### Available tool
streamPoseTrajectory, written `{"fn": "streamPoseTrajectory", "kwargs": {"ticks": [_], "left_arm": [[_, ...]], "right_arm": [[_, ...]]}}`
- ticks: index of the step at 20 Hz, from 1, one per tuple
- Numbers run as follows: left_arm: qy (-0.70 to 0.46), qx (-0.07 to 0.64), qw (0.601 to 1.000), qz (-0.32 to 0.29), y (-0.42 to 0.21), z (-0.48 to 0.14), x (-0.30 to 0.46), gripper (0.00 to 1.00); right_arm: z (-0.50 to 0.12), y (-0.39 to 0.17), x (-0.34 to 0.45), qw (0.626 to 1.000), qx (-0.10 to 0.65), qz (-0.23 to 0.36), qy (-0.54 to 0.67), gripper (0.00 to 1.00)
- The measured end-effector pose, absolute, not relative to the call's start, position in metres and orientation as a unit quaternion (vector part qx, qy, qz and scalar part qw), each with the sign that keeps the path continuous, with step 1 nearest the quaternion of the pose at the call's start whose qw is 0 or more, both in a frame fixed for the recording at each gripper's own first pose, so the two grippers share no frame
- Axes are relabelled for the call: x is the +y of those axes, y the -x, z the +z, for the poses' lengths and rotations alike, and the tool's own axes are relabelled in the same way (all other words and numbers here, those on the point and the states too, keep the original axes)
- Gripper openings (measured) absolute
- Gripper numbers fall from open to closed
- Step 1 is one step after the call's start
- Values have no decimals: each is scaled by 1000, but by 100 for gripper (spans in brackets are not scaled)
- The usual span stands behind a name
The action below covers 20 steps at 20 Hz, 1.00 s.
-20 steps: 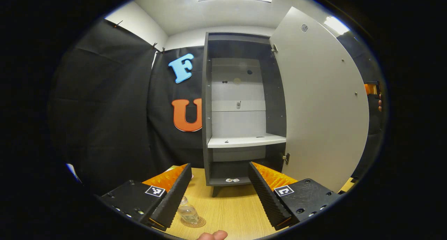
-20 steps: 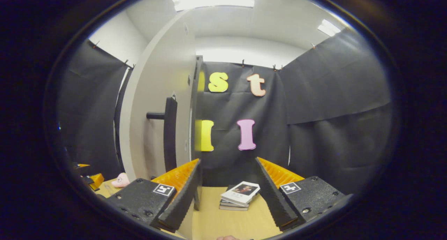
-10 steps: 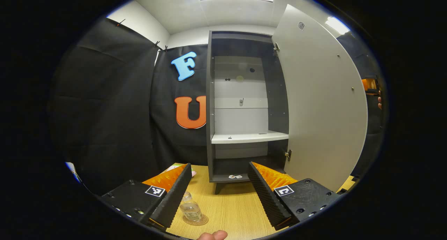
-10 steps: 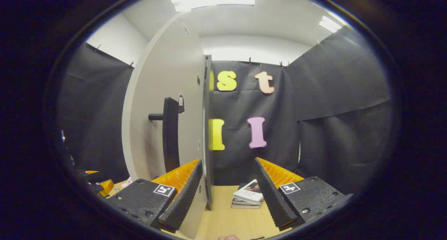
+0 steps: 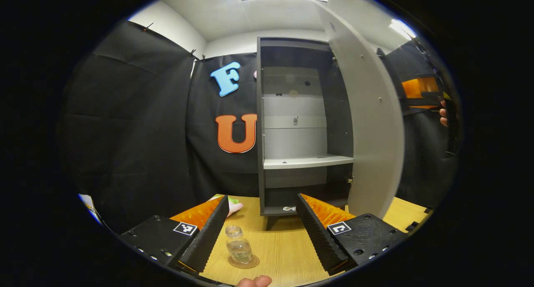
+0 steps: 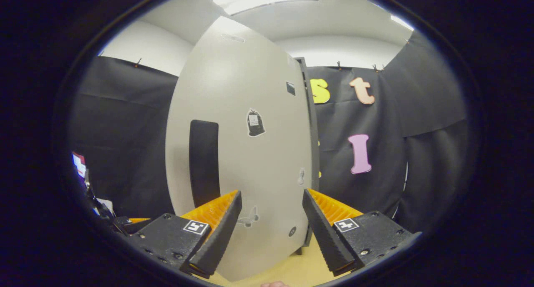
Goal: Open the cabinet door with the right hand, grasp the bottle in the cabinet with the left hand and place it on the coaster, then close the cabinet door with the right hand.
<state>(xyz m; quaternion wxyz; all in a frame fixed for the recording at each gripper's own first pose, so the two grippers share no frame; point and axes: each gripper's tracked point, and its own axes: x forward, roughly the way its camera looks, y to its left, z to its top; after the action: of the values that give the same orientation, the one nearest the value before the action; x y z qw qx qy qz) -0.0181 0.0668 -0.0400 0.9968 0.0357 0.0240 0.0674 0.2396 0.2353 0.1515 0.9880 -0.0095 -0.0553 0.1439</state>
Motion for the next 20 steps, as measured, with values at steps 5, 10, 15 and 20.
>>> {"fn": "streamPoseTrajectory", "kwargs": {"ticks": [5,10,15,20], "left_arm": [[-37,23,996,81,17,-40,85,97],[-33,23,994,97,19,-42,104,97],[-32,28,993,109,22,-45,116,98],[-28,29,994,103,20,-45,110,98]], "right_arm": [[163,-285,319,976,-61,207,16,95],[172,-342,363,977,-83,194,14,96],[174,-359,373,979,-79,189,8,96],[166,-332,343,980,-82,182,4,98]]}}
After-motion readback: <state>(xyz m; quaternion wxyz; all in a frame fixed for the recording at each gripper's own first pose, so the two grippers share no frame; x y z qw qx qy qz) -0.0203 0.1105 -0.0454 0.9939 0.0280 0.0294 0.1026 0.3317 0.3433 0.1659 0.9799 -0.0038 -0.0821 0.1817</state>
